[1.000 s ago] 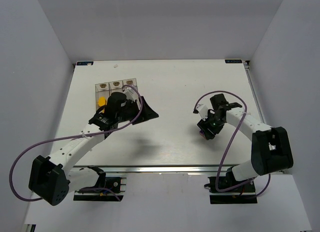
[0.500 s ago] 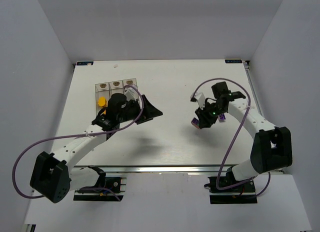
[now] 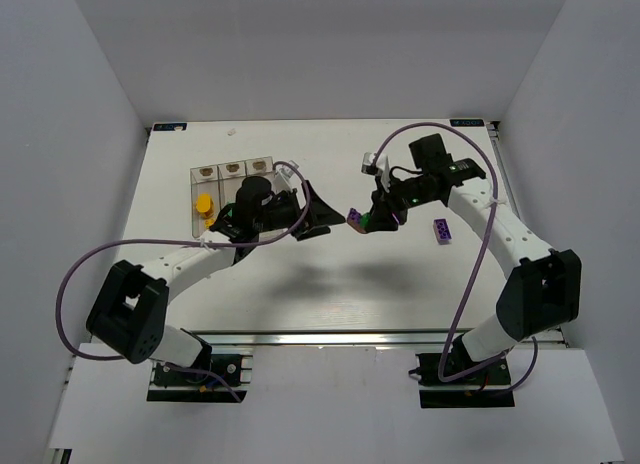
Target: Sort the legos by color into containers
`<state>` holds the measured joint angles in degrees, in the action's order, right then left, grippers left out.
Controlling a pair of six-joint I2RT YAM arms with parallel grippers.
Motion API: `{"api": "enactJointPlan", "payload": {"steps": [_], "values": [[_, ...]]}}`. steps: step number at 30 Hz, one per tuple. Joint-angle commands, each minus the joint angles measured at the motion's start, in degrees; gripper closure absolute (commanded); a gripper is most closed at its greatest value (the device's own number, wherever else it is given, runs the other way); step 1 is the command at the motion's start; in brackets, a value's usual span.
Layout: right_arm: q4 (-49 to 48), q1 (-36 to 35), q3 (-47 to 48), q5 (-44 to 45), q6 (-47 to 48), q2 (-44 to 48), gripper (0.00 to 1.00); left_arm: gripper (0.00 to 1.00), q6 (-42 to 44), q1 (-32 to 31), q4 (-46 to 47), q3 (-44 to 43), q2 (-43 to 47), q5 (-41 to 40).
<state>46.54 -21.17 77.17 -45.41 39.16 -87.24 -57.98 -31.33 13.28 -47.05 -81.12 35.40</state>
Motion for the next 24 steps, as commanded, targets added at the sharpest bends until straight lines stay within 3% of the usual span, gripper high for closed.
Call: {"api": "enactJointPlan", "payload": {"steps": [1,8,11,12,18,21,22,24], "values": [[-0.22,-1.60,2.90,-2.58,-0.92,-0.65,1.00,0.08,-1.96,-0.83,6.23,-3.05,-1.14,2.39],[-1.28,-3.79,3.78,-2.14,-1.62,-1.35,1.00,0.10,-0.83,-1.36,2.02,-5.86,-4.39,3.19],[-1.63,-4.49,4.57,-1.79,-1.80,-1.79,1.00,0.20,-0.47,-1.36,0.87,-5.95,-5.18,3.54],[-1.63,-4.58,4.66,-1.70,-1.80,-1.79,1.00,0.28,-0.21,-1.36,0.61,-6.13,-5.45,3.45],[-1.54,-5.37,5.45,-1.53,-1.45,-1.97,1.00,0.47,-0.03,-1.36,0.17,-6.13,-6.59,3.98],[-1.54,-5.73,5.01,-1.18,-1.01,-2.05,1.00,0.66,-0.12,-1.36,0.34,-6.04,-6.77,3.45],[-1.54,-5.99,4.92,-1.00,-0.93,-1.88,1.00,0.80,-0.12,-1.36,0.17,-6.04,-6.68,3.36],[-1.63,-6.16,4.57,-0.82,-0.75,-1.79,1.00,0.88,-0.03,-1.36,-0.53,-5.95,-6.33,2.31]]}}
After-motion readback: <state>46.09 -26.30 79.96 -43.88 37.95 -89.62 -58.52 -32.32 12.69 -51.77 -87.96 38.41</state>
